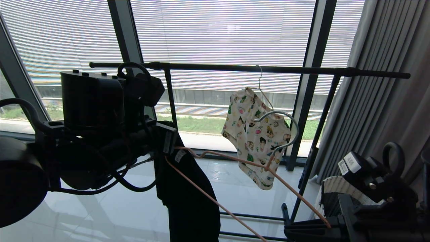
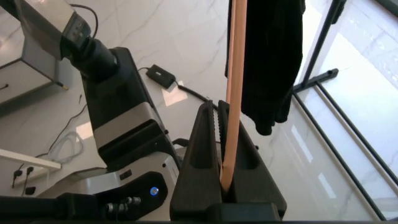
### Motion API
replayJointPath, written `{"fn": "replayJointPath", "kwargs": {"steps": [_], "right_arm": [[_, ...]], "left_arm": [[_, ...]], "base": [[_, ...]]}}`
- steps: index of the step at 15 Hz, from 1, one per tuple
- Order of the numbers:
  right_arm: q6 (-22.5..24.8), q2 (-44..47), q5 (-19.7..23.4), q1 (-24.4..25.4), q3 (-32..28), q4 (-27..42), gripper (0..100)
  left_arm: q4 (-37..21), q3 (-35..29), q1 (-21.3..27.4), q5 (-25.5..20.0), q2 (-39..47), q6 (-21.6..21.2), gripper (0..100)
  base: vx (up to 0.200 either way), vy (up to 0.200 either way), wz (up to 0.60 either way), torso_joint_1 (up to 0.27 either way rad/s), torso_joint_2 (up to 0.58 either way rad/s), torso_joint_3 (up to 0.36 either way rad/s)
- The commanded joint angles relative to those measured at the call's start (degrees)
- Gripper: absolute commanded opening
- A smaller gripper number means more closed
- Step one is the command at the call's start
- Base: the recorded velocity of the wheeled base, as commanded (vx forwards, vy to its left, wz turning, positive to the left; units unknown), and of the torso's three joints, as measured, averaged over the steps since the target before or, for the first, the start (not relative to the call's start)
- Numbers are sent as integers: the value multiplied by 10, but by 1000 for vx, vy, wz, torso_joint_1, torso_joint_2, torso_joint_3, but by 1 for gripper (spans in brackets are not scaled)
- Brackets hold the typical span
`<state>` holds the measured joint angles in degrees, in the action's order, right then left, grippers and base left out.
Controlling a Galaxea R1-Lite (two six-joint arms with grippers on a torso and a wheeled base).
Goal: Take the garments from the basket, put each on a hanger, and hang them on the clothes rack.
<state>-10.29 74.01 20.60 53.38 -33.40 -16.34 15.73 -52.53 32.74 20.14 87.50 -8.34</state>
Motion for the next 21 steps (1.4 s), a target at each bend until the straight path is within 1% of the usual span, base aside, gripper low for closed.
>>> {"fn": "replayJointPath", "kwargs": {"steps": [1, 4, 9, 11, 13, 18, 21], "right_arm": [[0, -4, -3, -8, 0, 0, 0], [0, -11, -14, -10, 1, 0, 0], [2, -9, -11, -8, -8, 0, 0], [2, -5, -11, -1, -11, 0, 0], [3, 5, -10, 0, -16, 0, 0], [4, 27, -12, 7, -20, -1, 0], [3, 54, -12, 7, -34, -9, 0]], "left_arm": [[0, 1, -1, 0, -4, 0, 0], [0, 4, -1, 0, -4, 0, 0], [0, 5, 2, 0, -10, -2, 0], [0, 5, 5, -1, -10, -11, 0], [0, 7, 29, -2, -15, -12, 0], [0, 10, 65, -3, -19, -12, 0], [0, 10, 108, -3, -32, -10, 0]], "base": [[0, 0, 0, 0, 0, 0], [0, 0, 0, 0, 0, 0], [0, 0, 0, 0, 0, 0], [0, 0, 0, 0, 0, 0], [0, 0, 0, 0, 0, 0], [0, 0, 0, 0, 0, 0], [0, 0, 0, 0, 0, 0]]}}
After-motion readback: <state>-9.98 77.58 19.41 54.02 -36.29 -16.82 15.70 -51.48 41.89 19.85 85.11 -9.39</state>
